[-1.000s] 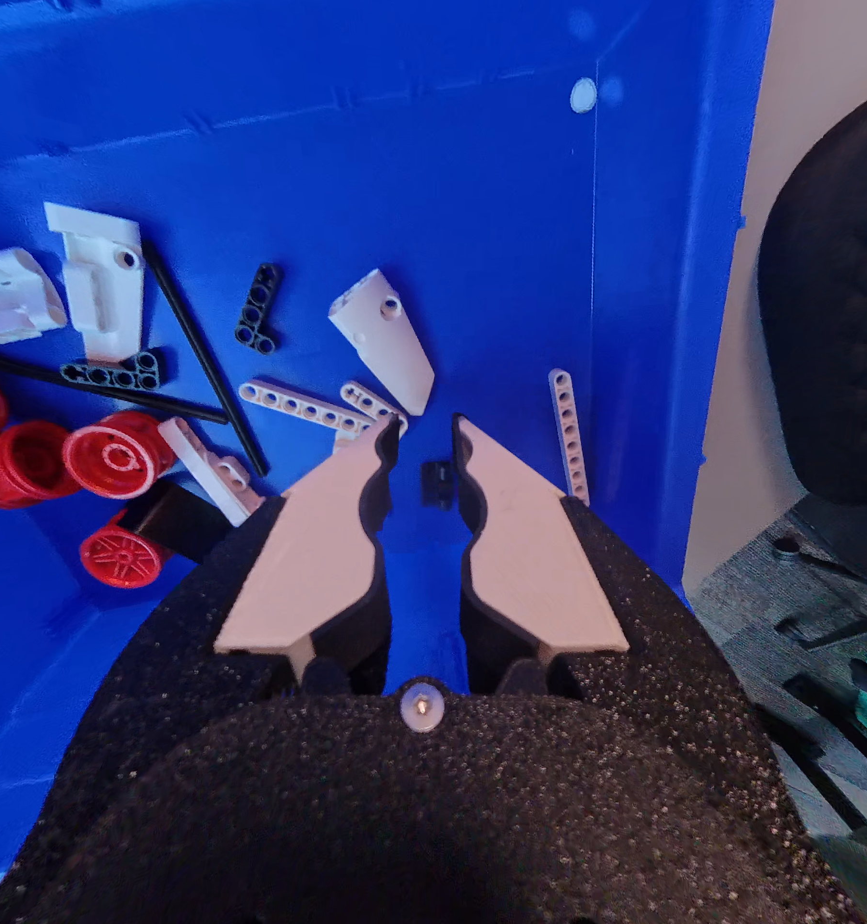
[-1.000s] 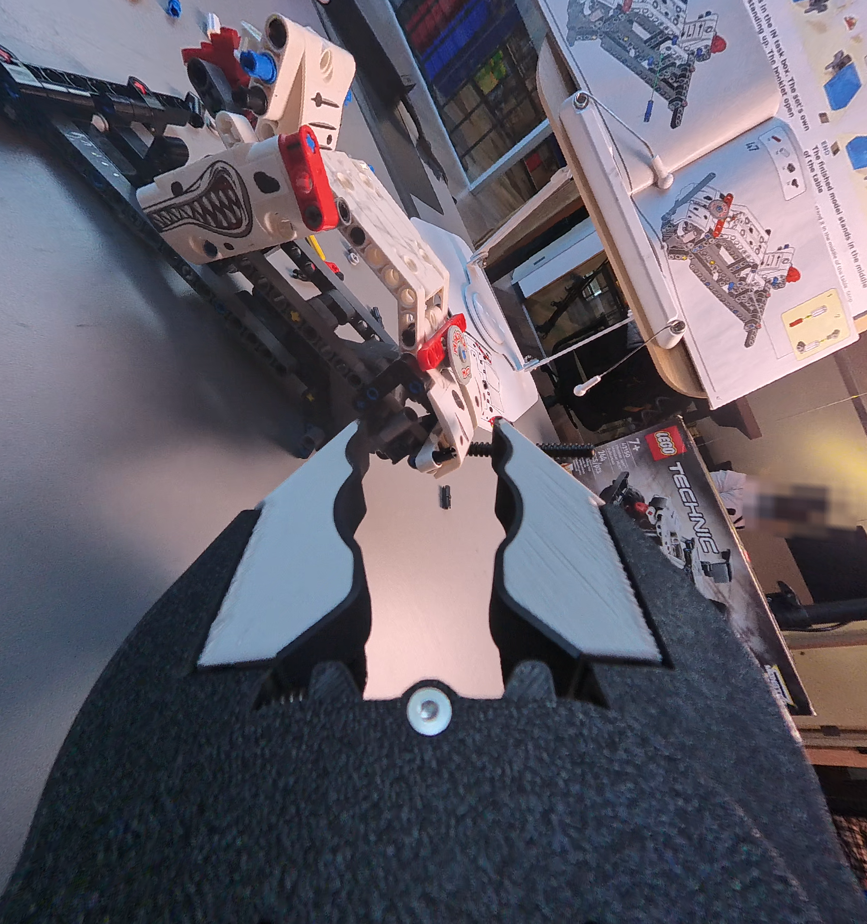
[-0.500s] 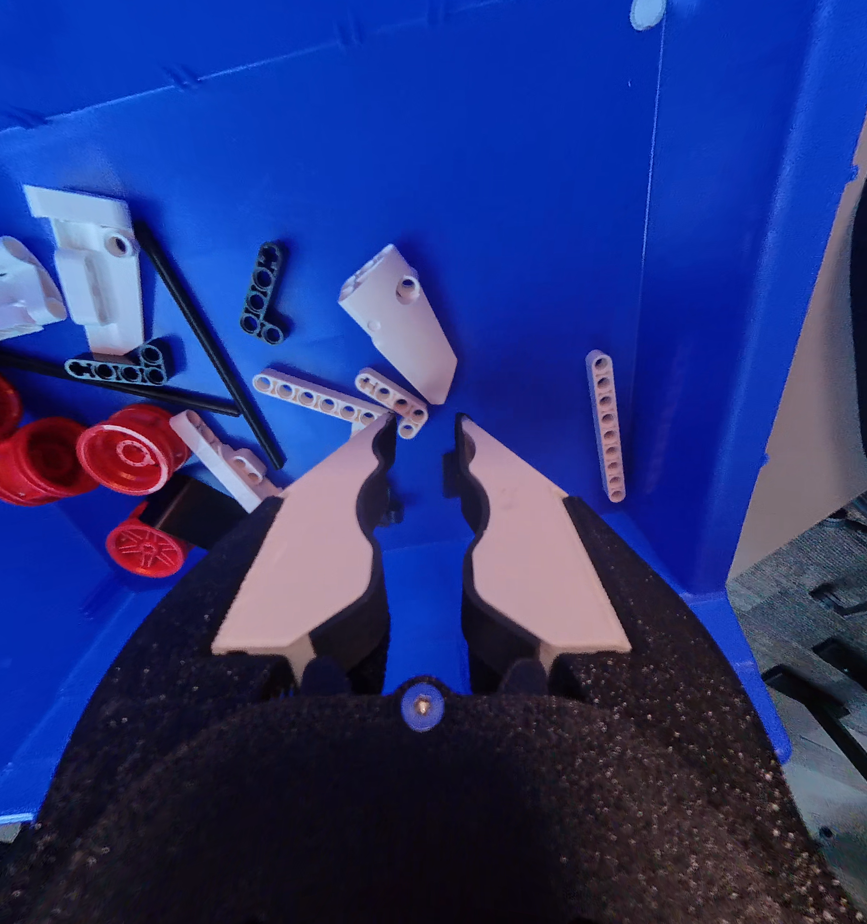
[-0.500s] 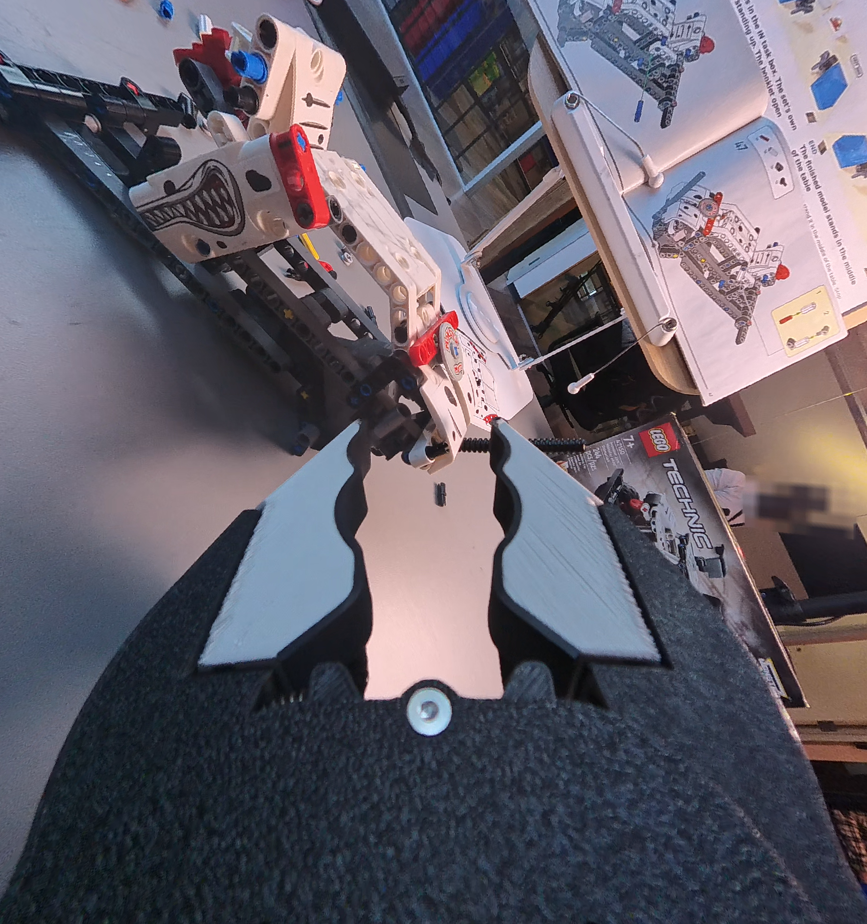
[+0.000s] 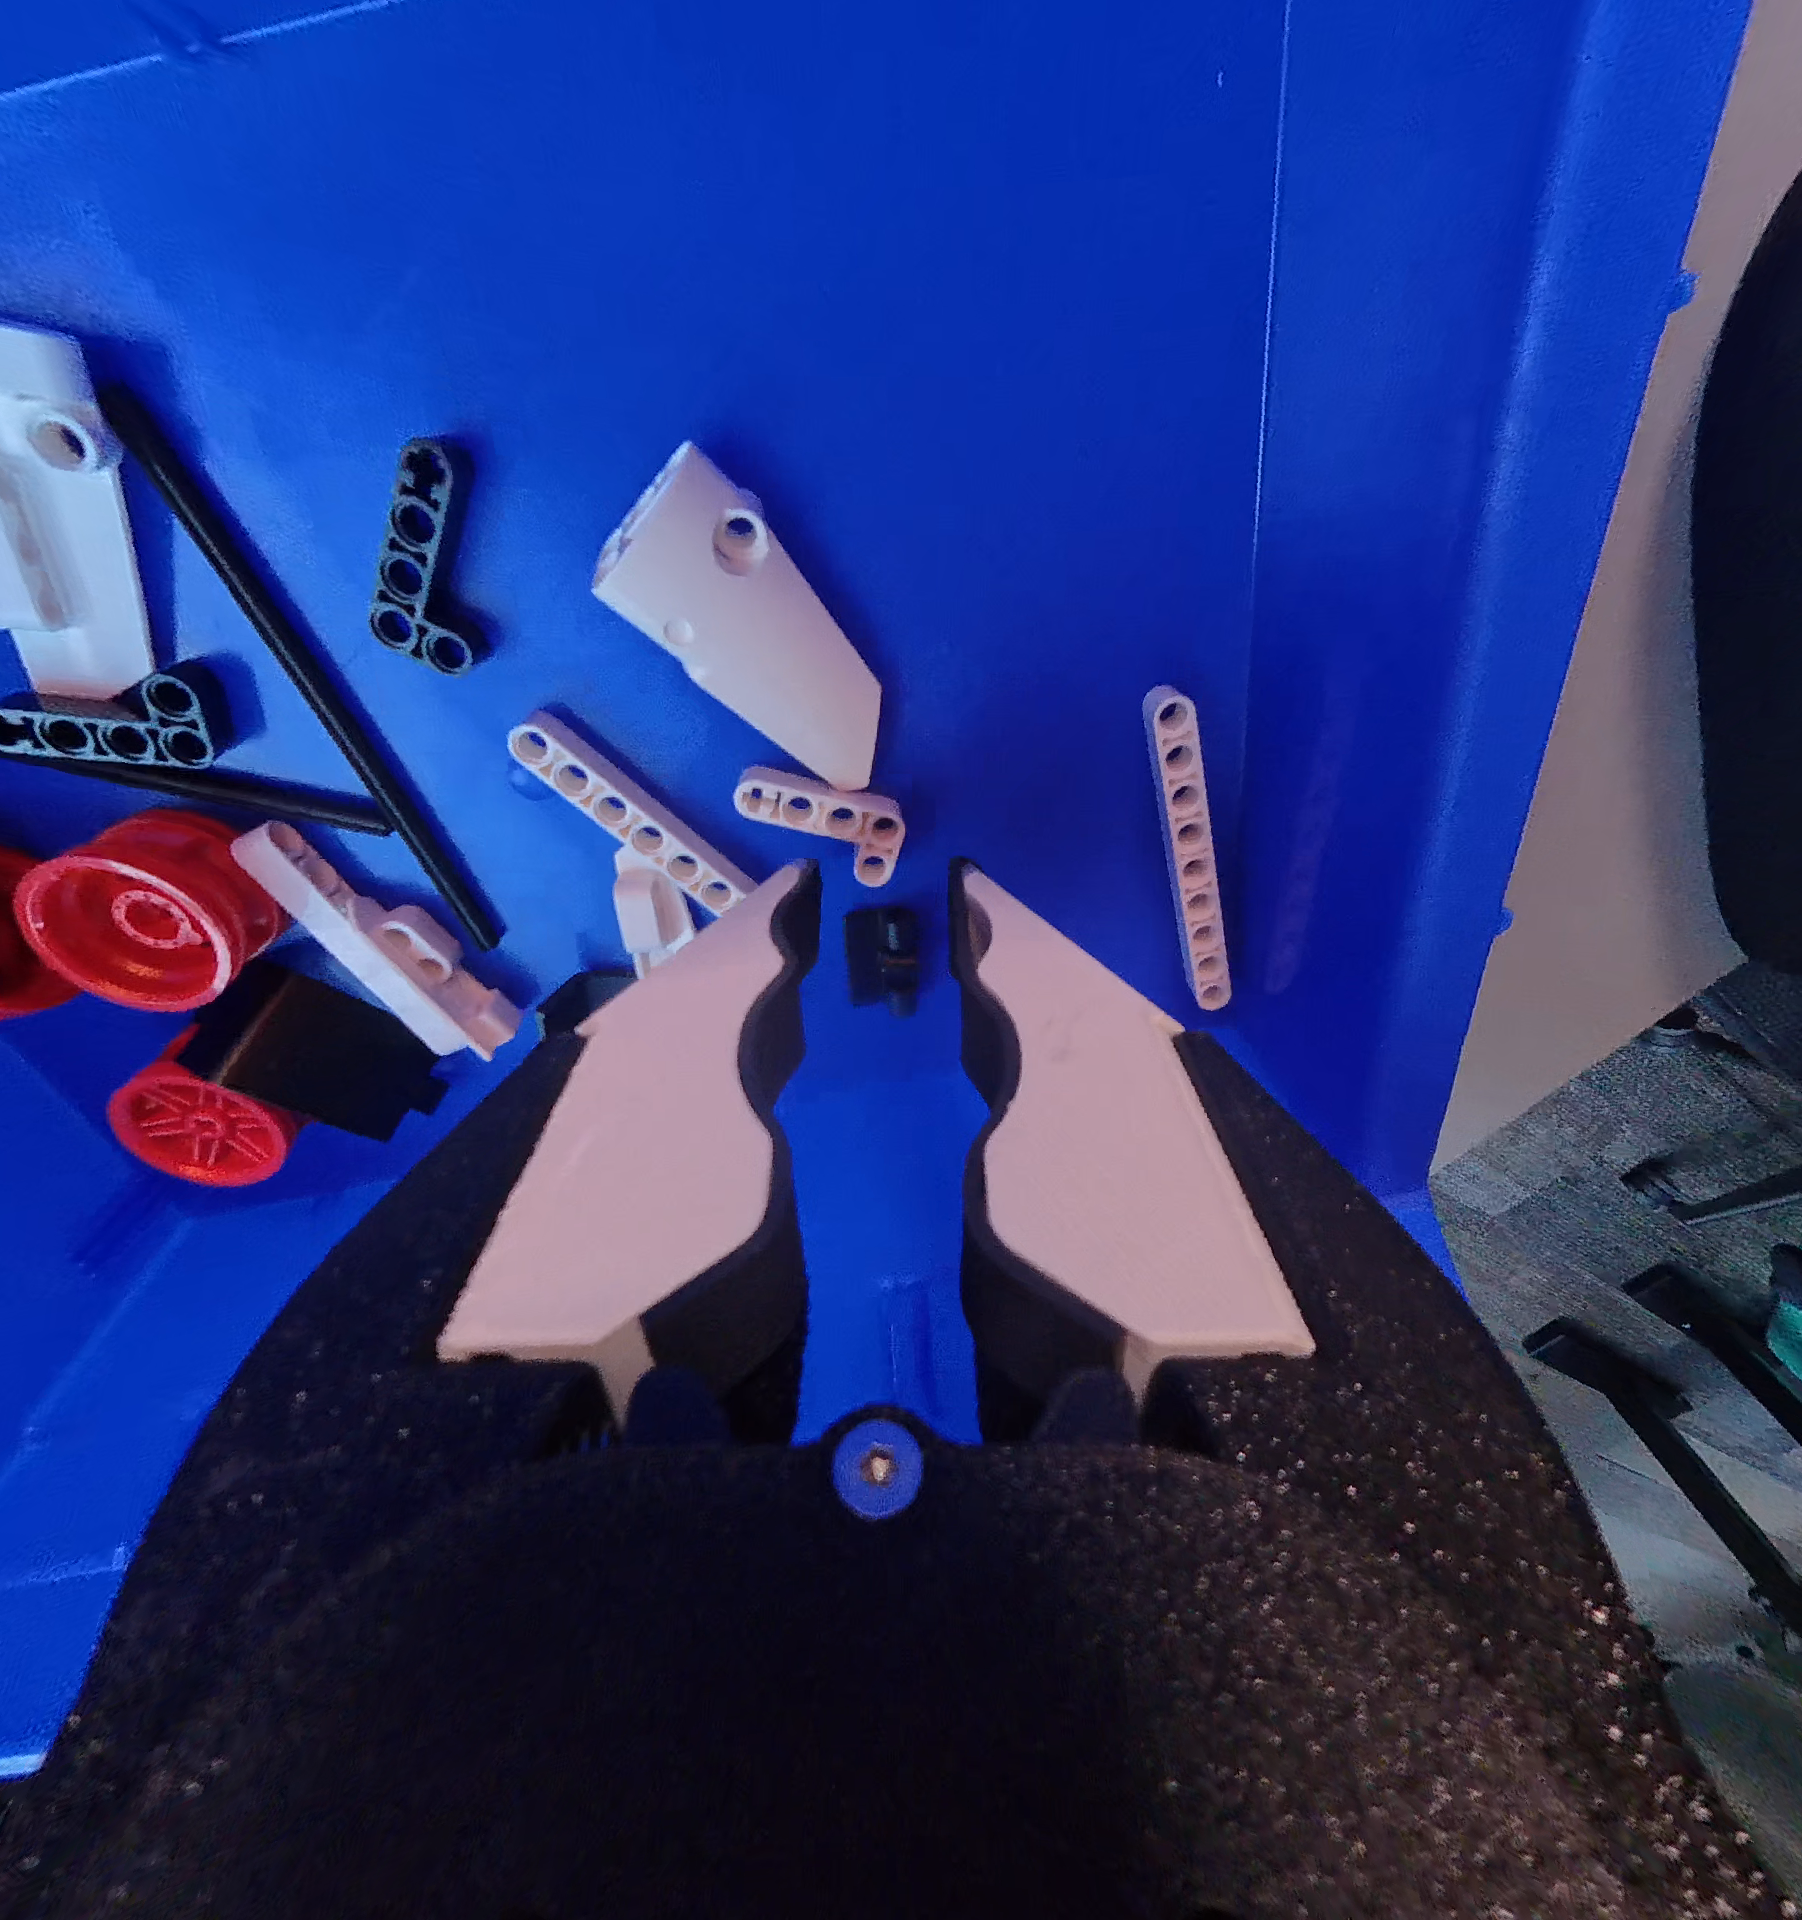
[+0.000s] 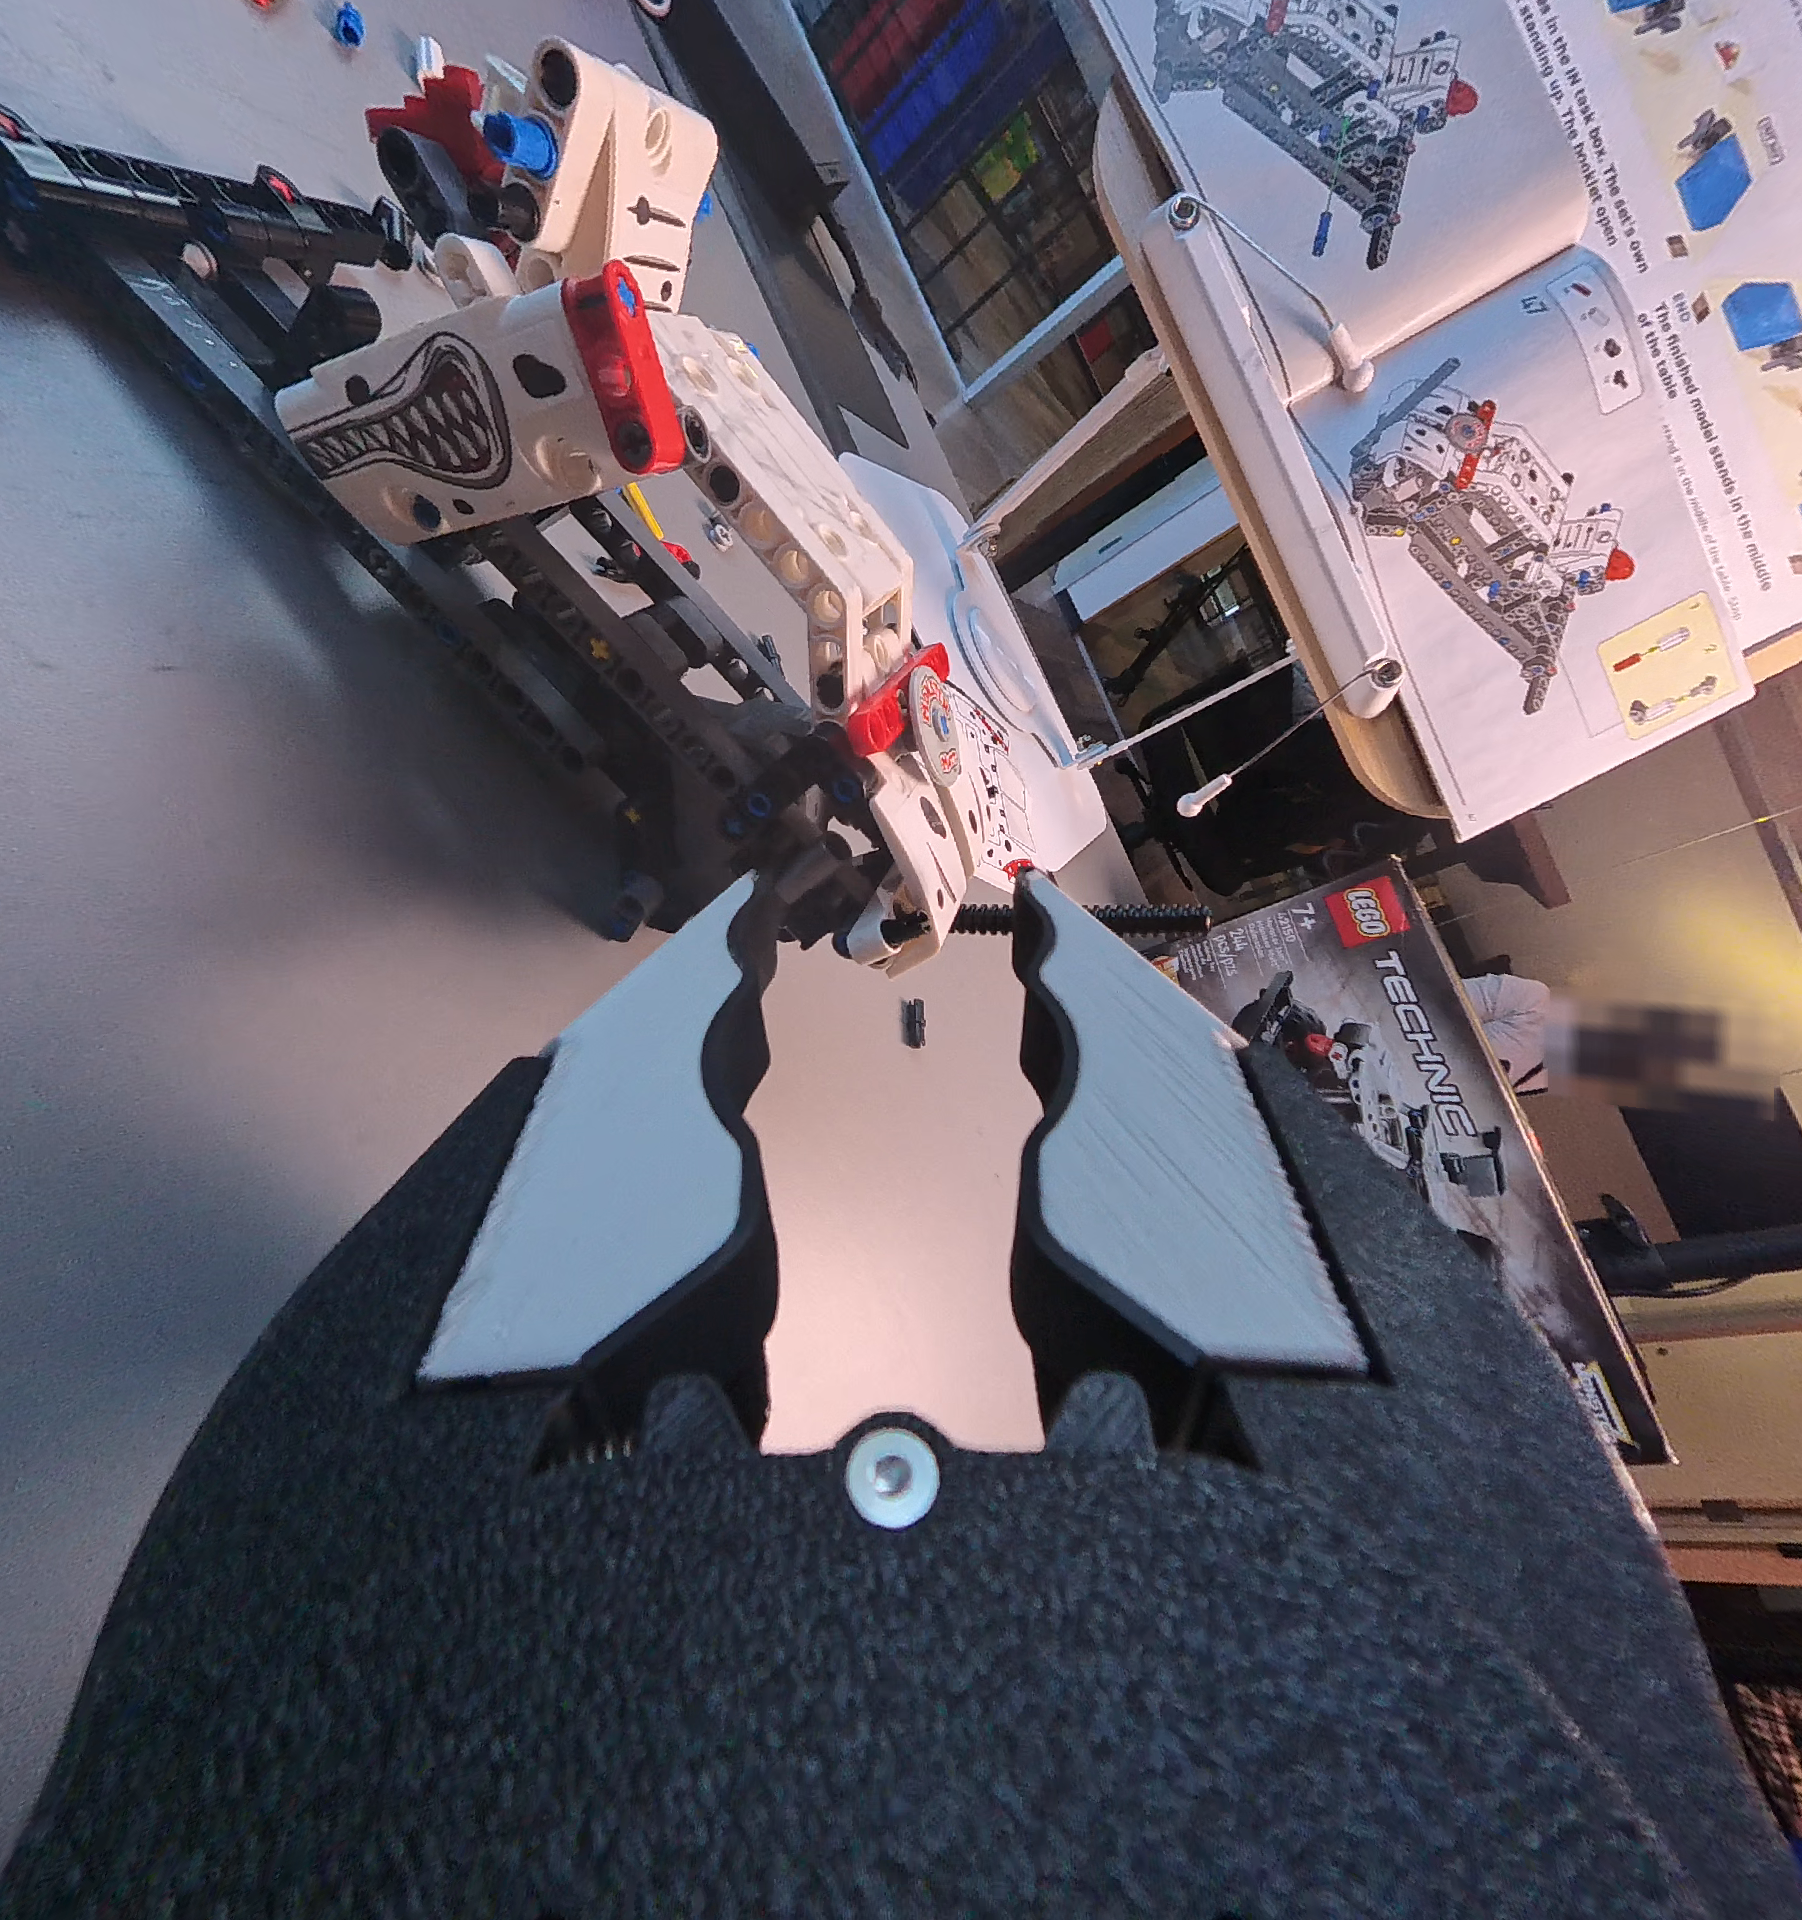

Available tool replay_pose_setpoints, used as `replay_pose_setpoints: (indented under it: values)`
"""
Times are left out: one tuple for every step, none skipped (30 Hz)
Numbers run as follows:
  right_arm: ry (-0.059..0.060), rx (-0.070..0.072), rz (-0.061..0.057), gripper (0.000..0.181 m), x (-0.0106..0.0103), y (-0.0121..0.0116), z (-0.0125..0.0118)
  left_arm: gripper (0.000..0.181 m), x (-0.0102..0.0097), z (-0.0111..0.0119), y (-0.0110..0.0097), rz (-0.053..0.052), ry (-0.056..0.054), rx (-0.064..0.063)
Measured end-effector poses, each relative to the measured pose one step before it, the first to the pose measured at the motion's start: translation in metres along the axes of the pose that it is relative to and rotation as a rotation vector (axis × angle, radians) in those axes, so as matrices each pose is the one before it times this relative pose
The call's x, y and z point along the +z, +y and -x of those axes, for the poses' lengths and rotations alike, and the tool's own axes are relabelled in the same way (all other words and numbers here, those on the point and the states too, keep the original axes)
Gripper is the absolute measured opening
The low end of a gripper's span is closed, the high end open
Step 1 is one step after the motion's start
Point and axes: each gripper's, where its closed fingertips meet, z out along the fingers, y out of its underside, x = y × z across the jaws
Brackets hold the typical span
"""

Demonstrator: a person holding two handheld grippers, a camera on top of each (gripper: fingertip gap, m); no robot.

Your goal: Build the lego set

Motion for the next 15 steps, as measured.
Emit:
replay_pose_setpoints:
  values:
    - [0.0007, 0.0009, 0.0011, 0.045, -0.00005, 0.00024, -0.00023, 0.025, 0.00215, 0.00023, -0.00050, 0.0144, -0.0095, 0.0029]
    - [0.0008, 0.0008, 0.0003, 0.045, -0.00012, 0.00011, -0.00033, 0.025, 0.00286, 0.00049, -0.00055, 0.0133, -0.0085, 0.0030]
    - [0.0006, -0.0001, -0.0003, 0.045, -0.00017, 0.00005, -0.00022, 0.017, 0.00204, 0.00333, -0.00096, 0.0079, -0.0240, 0.0015]
    - [0.0003, -0.0014, 0.0001, 0.045, -0.00024, -0.00005, -0.00014, 0.008, 0.00007, 0.00204, -0.00014, 0.0068, -0.0133, 0.0055]
    - [0.0002, -0.0032, -0.0001, 0.045, -0.00023, -0.00008, -0.00026, 0.008, -0.00150, -0.00134, 0.00067, 0.0058, 0.0047, 0.0059]
    - [0.0021, -0.0034, -0.0008, 0.045, -0.00063, -0.00023, -0.00061, 0.008, -0.00394, -0.00005, 0.00164, 0.0043, -0.0059, 0.0025]
    - [0.0029, -0.0007, -0.0028, 0.045, -0.00092, -0.00045, -0.00096, 0.008, -0.00753, 0.00241, 0.00151, -0.0053, -0.0200, -0.0078]
    - [0.0037, 0.0029, -0.0053, 0.045, -0.00104, -0.00101, -0.00135, 0.008, -0.01090, 0.00317, -0.00039, -0.0244, -0.0225, -0.0184]
    - [0.0036, 0.0047, -0.0071, 0.044, -0.00110, -0.00146, -0.00153, 0.008, -0.01328, 0.00292, -0.00345, -0.0426, -0.0239, -0.0192]
    - [0.0047, 0.0040, -0.0092, 0.044, -0.00097, -0.00215, -0.00170, 0.008, -0.01484, 0.00022, -0.00739, -0.0587, -0.0164, -0.0136]
    - [0.0039, 0.0032, -0.0098, 0.044, -0.00073, -0.00263, -0.00155, 0.008, -0.01558, -0.00411, -0.01328, -0.0786, -0.0054, -0.0061]
    - [0.0004, 0.0022, -0.0084, 0.045, -0.00045, -0.00265, -0.00107, 0.008, -0.01422, -0.00898, -0.01885, -0.0906, 0.0060, 0.0038]
    - [-0.0038, -0.0014, -0.0080, 0.045, -0.00016, -0.00266, -0.00038, 0.008, -0.01022, -0.01471, -0.02164, -0.0852, 0.0232, 0.0184]
    - [-0.0150, -0.0078, -0.0063, 0.047, 0.00045, -0.00248, 0.00124, 0.008, -0.00461, -0.01797, -0.02138, -0.0678, 0.0296, 0.0336]
    - [-0.0279, -0.0160, 0.0008, 0.052, 0.00118, -0.00149, 0.00251, 0.008, 0.00129, -0.01856, -0.01988, -0.0504, 0.0311, 0.0395]
